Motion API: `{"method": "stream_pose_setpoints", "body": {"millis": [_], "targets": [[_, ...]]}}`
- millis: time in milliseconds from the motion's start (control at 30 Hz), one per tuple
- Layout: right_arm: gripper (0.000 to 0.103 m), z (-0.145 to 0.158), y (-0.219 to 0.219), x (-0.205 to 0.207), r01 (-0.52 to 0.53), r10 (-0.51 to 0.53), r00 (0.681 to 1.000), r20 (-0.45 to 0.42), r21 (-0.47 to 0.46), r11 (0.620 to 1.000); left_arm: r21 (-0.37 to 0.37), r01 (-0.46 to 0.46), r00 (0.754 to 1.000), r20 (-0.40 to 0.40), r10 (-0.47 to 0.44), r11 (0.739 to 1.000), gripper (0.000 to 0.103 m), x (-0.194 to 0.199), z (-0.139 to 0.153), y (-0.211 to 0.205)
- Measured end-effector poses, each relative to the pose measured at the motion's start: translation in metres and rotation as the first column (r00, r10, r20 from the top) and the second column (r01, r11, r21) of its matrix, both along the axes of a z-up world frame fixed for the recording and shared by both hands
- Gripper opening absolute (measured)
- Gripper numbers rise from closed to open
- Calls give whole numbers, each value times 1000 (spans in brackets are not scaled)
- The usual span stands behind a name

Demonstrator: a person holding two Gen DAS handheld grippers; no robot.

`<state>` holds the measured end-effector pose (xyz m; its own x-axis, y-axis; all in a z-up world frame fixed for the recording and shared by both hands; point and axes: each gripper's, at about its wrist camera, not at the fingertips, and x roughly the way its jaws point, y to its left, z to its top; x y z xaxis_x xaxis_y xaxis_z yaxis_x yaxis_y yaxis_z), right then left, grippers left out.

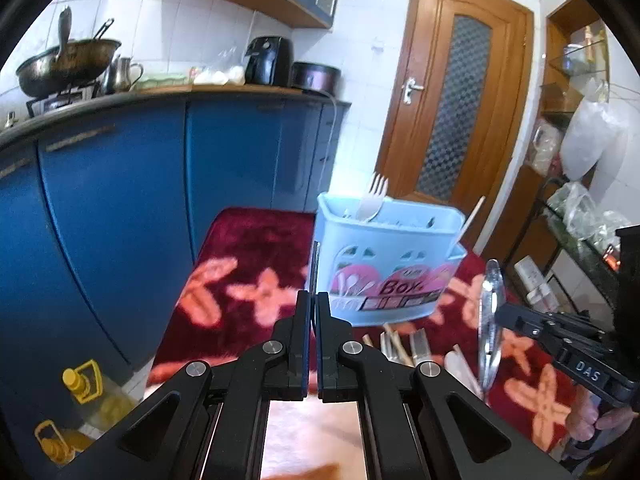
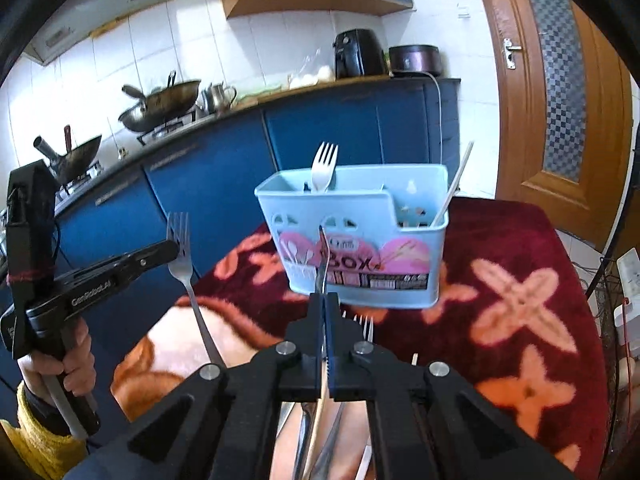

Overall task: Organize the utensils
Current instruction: 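Carry the knife and fork with both tools over the blue holder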

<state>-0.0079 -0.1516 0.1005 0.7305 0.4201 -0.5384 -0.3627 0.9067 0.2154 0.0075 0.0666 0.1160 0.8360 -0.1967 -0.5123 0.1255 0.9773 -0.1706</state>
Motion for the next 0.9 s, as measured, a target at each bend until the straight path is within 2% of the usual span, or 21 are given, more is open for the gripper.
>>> {"method": "stream_pose_setpoints", "body": {"millis": [167, 367, 900], "targets": [[2, 15, -7, 2, 23, -24, 999, 42, 25, 999, 15, 15, 999, 45, -16, 1000, 1, 1, 20, -9], [2, 38, -18, 6, 55, -60, 993, 98, 45, 997, 70, 10, 994, 105, -17, 998, 1, 13, 49, -19], [2, 99, -42, 48, 165, -167, 962, 215, 30, 986, 156, -89, 972, 231, 52, 984, 1, 65, 126, -24]]}}
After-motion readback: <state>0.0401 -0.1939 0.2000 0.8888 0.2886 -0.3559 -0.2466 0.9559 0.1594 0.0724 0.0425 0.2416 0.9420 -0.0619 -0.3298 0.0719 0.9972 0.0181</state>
